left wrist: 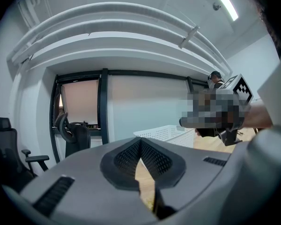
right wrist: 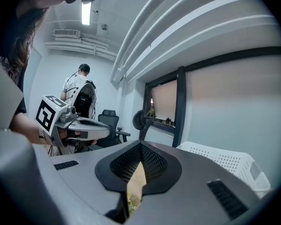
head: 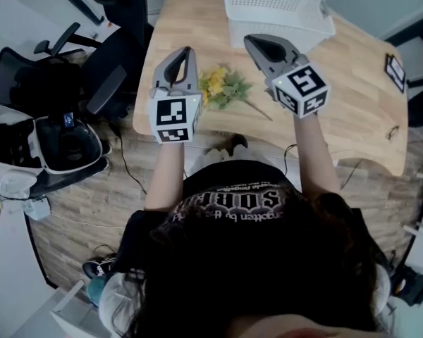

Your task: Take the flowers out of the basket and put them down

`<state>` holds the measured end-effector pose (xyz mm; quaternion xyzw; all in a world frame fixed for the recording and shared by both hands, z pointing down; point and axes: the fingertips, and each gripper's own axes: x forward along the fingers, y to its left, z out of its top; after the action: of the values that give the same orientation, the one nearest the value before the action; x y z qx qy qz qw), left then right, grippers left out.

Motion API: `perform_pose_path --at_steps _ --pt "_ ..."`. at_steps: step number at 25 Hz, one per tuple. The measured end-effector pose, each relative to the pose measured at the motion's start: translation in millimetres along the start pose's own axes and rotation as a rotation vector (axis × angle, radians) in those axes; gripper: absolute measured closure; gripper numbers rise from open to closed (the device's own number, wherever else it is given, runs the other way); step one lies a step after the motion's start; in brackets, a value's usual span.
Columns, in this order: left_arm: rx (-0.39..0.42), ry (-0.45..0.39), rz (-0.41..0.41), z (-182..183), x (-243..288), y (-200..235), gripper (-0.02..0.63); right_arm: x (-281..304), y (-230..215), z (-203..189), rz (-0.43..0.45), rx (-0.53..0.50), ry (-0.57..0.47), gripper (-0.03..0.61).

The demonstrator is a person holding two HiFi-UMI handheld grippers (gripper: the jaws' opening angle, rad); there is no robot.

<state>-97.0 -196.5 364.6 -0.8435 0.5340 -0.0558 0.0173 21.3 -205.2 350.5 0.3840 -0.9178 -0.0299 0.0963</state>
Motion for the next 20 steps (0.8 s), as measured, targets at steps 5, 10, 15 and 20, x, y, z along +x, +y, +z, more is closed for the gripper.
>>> perform_pose_path --at_steps 5,10,15,20 --pt "-0.004 0.002 -0.005 -2 0 -3 0.614 -4 3 1 -0.014 -0.008 -0.013 0.554" --pt "-0.003 0.004 -0.006 -3 2 -6 0.614 -8 0 3 -0.019 0.013 -0.034 0.554" --pt "0.0 0.009 -0.009 -4 3 -8 0.614 -9 -2 3 -0.016 0.014 -0.038 0.554" --pt "0.001 0.008 -0.013 -4 5 -10 0.614 -8 3 3 0.004 0.033 -0.048 0.552"
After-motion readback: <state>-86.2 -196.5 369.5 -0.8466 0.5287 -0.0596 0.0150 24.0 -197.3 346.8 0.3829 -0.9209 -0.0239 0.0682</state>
